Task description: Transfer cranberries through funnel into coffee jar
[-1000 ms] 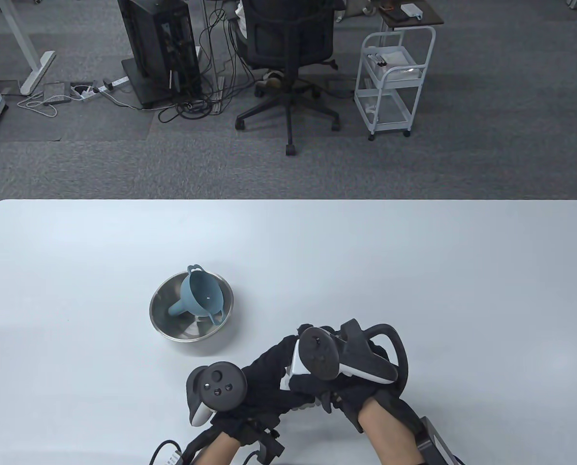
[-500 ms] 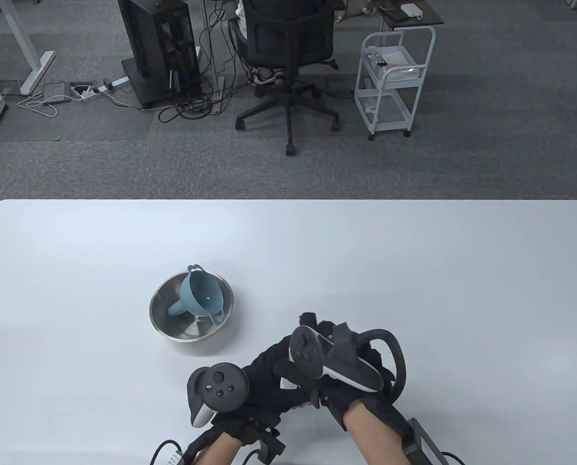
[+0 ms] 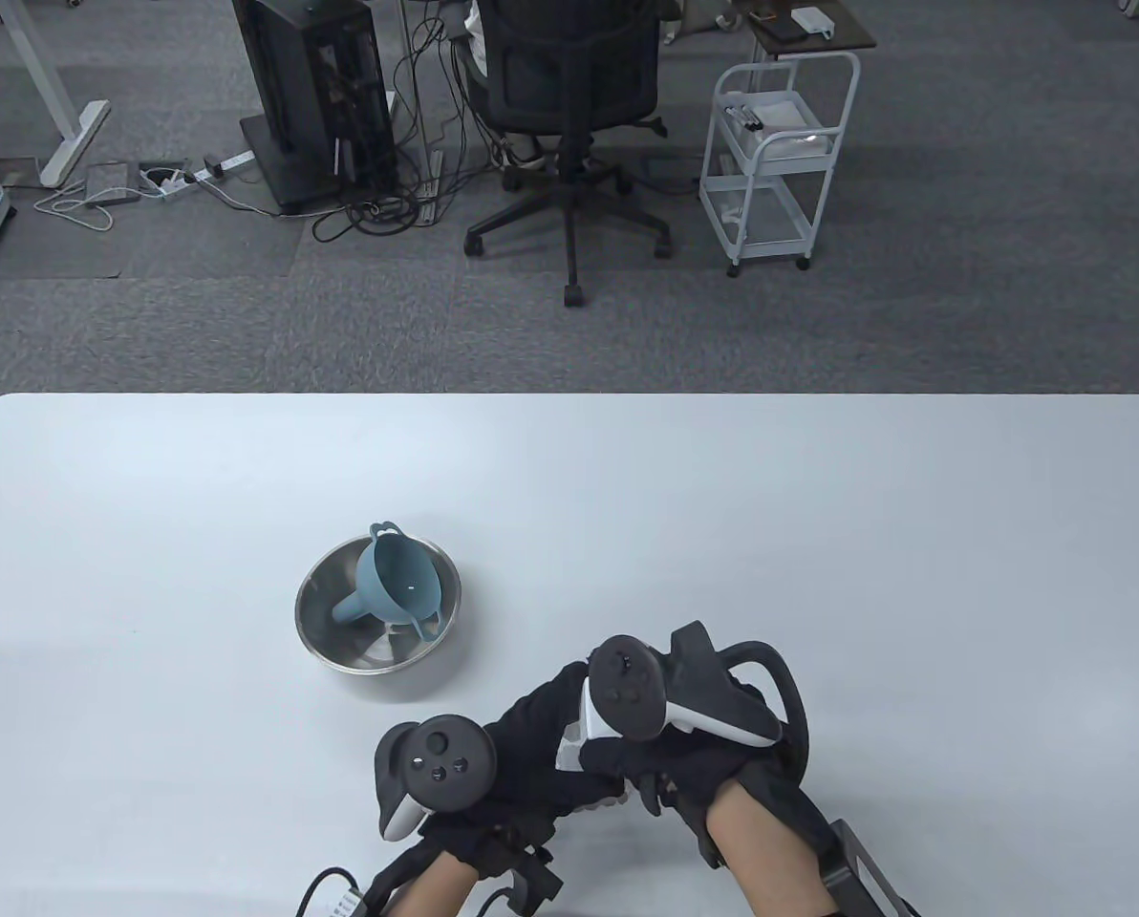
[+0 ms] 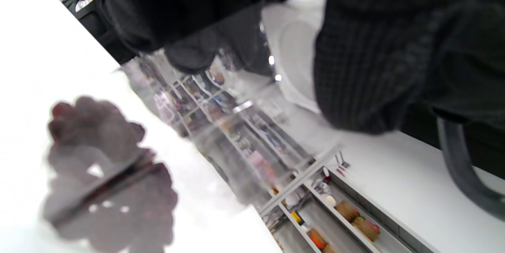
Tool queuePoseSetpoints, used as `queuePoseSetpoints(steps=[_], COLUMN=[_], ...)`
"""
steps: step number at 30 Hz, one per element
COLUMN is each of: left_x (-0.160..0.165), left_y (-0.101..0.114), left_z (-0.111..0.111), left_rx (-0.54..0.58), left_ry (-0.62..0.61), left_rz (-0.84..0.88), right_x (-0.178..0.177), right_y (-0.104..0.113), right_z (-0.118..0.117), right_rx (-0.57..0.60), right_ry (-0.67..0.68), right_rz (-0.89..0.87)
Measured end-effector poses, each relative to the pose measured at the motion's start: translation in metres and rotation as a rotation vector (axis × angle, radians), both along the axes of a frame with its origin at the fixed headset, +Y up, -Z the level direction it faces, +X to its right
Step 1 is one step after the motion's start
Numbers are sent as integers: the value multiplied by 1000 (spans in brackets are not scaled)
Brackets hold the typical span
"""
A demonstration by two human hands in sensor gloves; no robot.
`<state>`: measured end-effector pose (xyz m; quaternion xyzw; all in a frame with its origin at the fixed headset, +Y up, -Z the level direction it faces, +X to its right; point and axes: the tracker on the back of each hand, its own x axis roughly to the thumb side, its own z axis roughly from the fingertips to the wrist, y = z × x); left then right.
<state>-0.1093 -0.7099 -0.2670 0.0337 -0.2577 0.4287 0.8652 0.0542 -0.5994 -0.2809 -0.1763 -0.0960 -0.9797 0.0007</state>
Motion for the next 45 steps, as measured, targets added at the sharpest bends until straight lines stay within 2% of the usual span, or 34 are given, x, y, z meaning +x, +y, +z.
queuePoseSetpoints(steps=[5, 8, 10, 13, 15, 18, 21, 22, 24, 27, 31, 34, 37, 39, 43, 45], left_x=[1, 3, 3, 2, 1, -2, -4, -4, -2, 0, 0, -1, -2, -4, -7, -8], left_y=[3, 5, 4, 4, 4, 3, 3, 3, 2, 2, 5, 3, 4, 4, 5, 5], left_z=[3, 5, 5, 4, 3, 1, 0, 0, 1, 1, 4, 2, 2, 1, 0, -1], left_rx=[33, 76, 73, 60, 49, 26, 13, 10, 22, 24, 57, 26, 23, 14, 2, -3], left_ry=[18, 32, 23, 23, 19, 19, 15, 16, 17, 26, 54, 24, 24, 19, 6, -10], left_rz=[-25, -72, -76, -61, -35, 1, 40, 47, 3, -13, -37, -9, -2, 29, 72, 98], right_x=[-5, -5, -4, 6, 12, 21, 24, 23, 21, 15, 5, 0, 4, 12, 28, 32], right_y=[-2, -6, -9, -3, 2, 5, -1, -2, -2, -3, -5, -5, -2, 3, 0, -6], right_z=[-6, -10, -11, -9, -7, -1, 2, 2, 1, 0, -2, -3, -2, -1, -3, -3], right_rx=[101, 122, 109, 115, 119, -38, -133, -123, -28, 3, 107, 155, 175, 135, -138, -195], right_ry=[-142, -230, -239, -218, -140, 40, 60, 58, 73, 32, -98, -154, -137, -83, 57, 91], right_rz=[88, 120, 117, 33, -50, -210, -224, -198, -151, -100, -12, 67, 19, -90, -283, -318])
